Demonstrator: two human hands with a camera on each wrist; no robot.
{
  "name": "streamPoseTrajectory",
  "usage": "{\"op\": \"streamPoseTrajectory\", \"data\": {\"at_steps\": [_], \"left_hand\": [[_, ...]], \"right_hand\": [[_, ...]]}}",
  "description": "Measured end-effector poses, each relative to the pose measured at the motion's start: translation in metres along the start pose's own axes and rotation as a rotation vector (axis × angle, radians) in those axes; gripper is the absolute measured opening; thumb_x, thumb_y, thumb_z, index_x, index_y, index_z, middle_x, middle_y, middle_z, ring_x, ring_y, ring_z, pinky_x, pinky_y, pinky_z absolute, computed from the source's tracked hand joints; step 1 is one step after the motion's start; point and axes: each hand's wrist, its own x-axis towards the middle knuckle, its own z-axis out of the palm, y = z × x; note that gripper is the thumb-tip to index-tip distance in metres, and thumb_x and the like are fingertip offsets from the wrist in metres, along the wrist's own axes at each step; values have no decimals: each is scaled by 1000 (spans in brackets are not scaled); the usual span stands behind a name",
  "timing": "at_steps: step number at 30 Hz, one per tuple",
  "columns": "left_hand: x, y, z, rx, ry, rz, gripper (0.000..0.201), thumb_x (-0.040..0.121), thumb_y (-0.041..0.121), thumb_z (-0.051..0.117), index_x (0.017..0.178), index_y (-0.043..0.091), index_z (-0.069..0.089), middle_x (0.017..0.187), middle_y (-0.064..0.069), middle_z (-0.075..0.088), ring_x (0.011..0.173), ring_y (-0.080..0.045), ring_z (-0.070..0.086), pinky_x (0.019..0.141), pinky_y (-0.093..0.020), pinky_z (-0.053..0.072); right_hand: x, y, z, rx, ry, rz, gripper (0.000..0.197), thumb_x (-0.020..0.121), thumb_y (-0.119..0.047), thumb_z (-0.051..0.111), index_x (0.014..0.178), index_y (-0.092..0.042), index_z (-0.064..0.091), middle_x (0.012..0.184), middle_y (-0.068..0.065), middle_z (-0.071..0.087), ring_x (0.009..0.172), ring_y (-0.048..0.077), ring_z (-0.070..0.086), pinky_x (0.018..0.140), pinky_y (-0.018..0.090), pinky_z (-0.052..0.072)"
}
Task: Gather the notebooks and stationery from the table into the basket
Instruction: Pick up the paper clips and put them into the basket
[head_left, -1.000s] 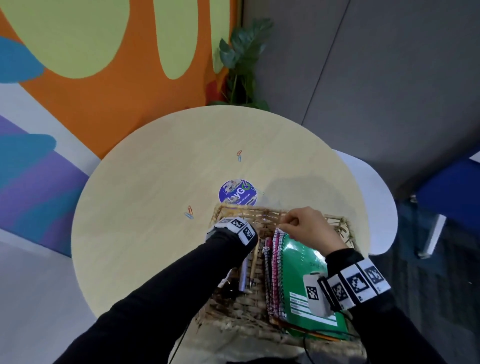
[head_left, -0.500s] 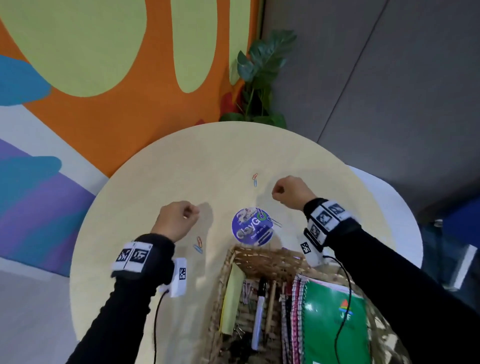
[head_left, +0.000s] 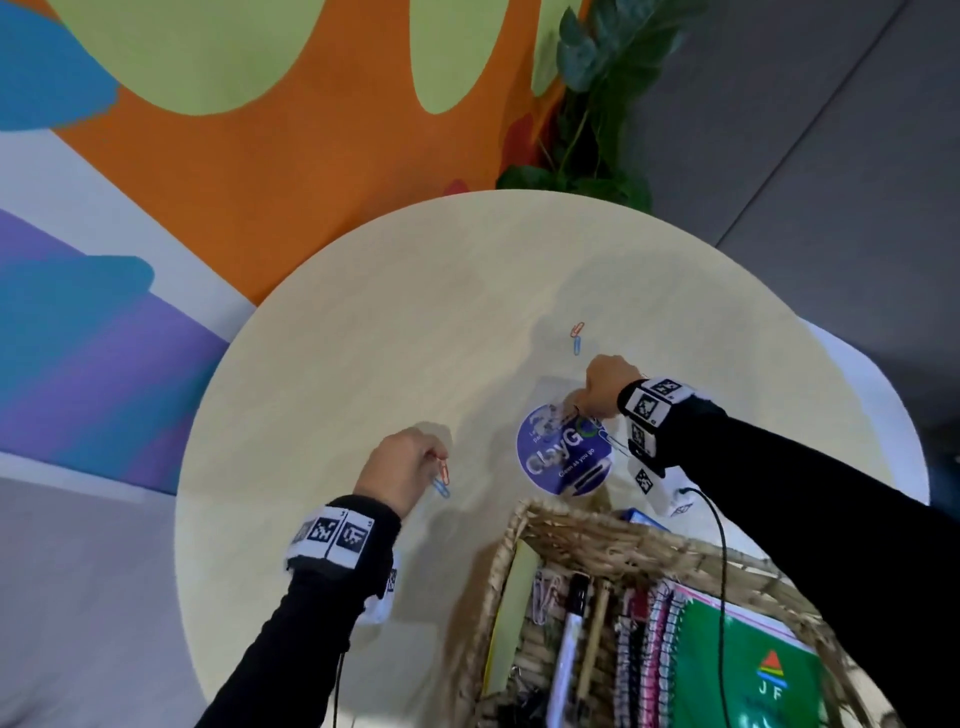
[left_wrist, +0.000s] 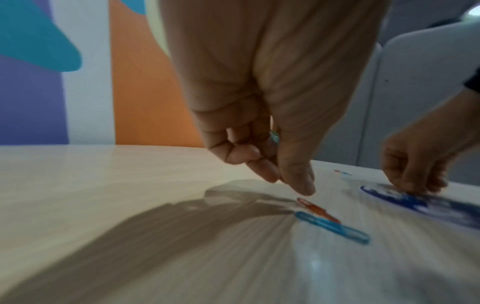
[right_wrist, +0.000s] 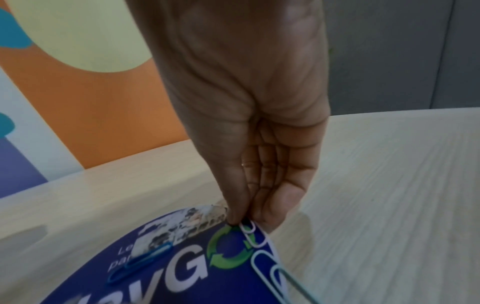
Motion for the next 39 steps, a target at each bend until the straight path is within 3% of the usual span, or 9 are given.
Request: {"op": "streamPoseTrajectory", "data": {"at_steps": [4, 9, 13, 17, 24, 29, 33, 36, 39], "left_hand": [[14, 0, -4, 162, -139, 187, 24, 80, 3, 57, 97, 14, 70, 104, -8, 63, 102, -26, 58, 84, -35, 49], [26, 0, -9, 326, -236, 372, 18, 73, -2, 64, 84, 11, 70, 97, -7, 60, 90, -25, 59, 67, -31, 47], [31, 1, -9, 417, -260, 459, 15, 77, 1, 63, 88, 9, 71, 100, -9, 63, 94, -27, 60, 72, -29, 46], [27, 11, -21, 297, -171, 305, 11, 82, 14, 64, 90, 15, 71, 99, -5, 69, 96, -25, 63, 81, -32, 49], [-17, 71, -62, -54, 138, 189, 6, 76, 20, 72, 81, 19, 76, 69, 1, 63, 71, -18, 57, 73, -25, 45], [-75, 116, -74, -39, 81, 248, 6, 74, 24, 73, 78, 22, 77, 71, 1, 73, 73, -17, 64, 71, -25, 47], [-114, 130, -58, 110, -11, 273, 9, 73, 22, 68, 76, 24, 76, 78, 5, 75, 81, -17, 67, 73, -28, 50], [-125, 131, -40, 166, -64, 229, 7, 70, 18, 67, 72, 23, 72, 76, 5, 70, 85, -19, 67, 73, -31, 53], [-132, 139, -19, 254, -116, 210, 12, 71, 16, 63, 80, 17, 71, 88, -4, 72, 87, -27, 67, 72, -34, 56]], "right_hand": [[3, 1, 1, 34, -55, 7, 42, 88, -23, 61, 56, -10, 38, 57, 4, 42, 60, 25, 50, 44, 24, 32], [-14, -4, -10, 36, -110, -26, 37, 85, -22, 65, 55, -7, 50, 54, 5, 48, 55, 23, 51, 57, 28, 44], [-63, -2, -44, 150, 53, -187, 12, 82, -17, 67, 72, -9, 63, 63, 1, 58, 68, 18, 56, 55, 20, 44], [-152, 1, -50, 319, 181, -354, 6, 80, -15, 68, 76, -13, 65, 62, -7, 57, 56, 3, 51, 51, 14, 37], [-217, -14, 37, 248, -56, -334, 12, 80, -14, 63, 86, -9, 72, 83, 5, 73, 74, 16, 61, 67, 26, 46], [-195, -32, 82, 123, -155, -194, 10, 76, -2, 60, 78, 1, 70, 73, 15, 59, 69, 26, 58, 47, 22, 40], [-192, -42, 91, 105, -155, -145, 8, 81, -5, 61, 79, 2, 64, 80, 17, 57, 80, 32, 60, 69, 34, 52], [-192, -38, 93, 118, -153, -122, 21, 78, -12, 65, 62, -2, 56, 75, 13, 58, 75, 27, 55, 67, 31, 48], [-203, -17, 81, 216, -66, -90, 16, 80, -17, 65, 80, -2, 70, 92, 15, 72, 73, 23, 57, 68, 29, 49]]}}
